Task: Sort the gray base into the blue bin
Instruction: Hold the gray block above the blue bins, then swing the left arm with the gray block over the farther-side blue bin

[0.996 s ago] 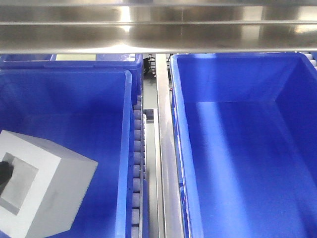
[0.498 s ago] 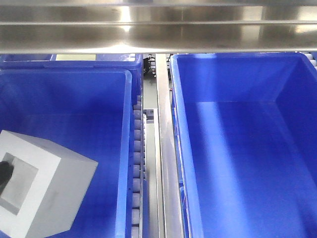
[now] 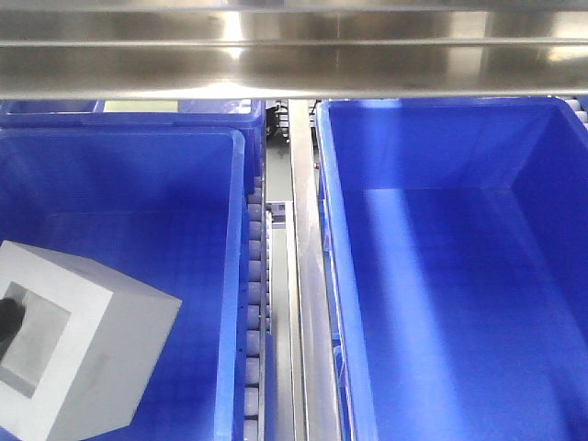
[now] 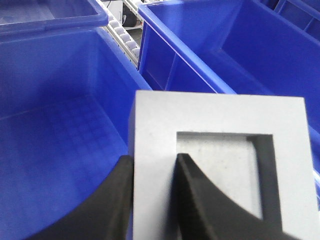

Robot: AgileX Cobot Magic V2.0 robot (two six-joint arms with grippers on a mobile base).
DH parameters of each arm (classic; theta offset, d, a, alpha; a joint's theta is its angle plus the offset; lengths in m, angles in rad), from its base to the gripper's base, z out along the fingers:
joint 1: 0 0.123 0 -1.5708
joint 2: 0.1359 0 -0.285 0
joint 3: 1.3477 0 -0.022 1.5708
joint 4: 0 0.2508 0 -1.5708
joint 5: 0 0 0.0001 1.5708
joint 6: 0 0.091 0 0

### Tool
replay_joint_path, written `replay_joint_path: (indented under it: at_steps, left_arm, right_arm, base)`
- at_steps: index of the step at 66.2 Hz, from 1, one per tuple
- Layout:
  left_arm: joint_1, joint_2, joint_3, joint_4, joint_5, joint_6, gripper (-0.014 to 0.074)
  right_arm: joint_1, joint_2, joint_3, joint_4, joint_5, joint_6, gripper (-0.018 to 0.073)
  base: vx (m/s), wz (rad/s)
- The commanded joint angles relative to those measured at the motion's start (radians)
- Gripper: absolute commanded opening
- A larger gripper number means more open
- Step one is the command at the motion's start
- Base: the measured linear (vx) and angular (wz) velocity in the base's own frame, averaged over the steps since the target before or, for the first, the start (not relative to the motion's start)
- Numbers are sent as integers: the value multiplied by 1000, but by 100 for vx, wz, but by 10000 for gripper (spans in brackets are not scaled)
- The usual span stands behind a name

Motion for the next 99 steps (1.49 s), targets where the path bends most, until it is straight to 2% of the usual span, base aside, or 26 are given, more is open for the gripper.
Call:
replay_joint_path:
  at_steps: [1,69,73,77,85,99]
  left_arm:
    - [-8,2,-28,-29,-105,-5,-6]
    - [-8,9,-28,-42,-102,-5,-6]
    - [-8,17,-28,-77,-100,5,-6]
    - [-8,29,-30,-139,-101,48,-6]
    - [-8,65,-31,-313,-103,219,-6]
    - [-8,166,-31,-581,-106,438,-6]
  right_arm:
    - [-4,-9,-4,-6,-79,-7,-4]
    - [-4,-9,-4,-6,-79,-7,-4]
    - [-4,-9,-4,-6,-79,-7,-4]
    - [-4,-9,-4,-6,-79,-7,-4]
    - [-4,-9,-4,-6,-79,-7,-4]
    - [-4,-9,-4,-6,-79,-7,-4]
  base:
    - [0,0]
    - [0,0]
    - [0,0]
    - [0,0]
    - [0,0]
    - [0,0]
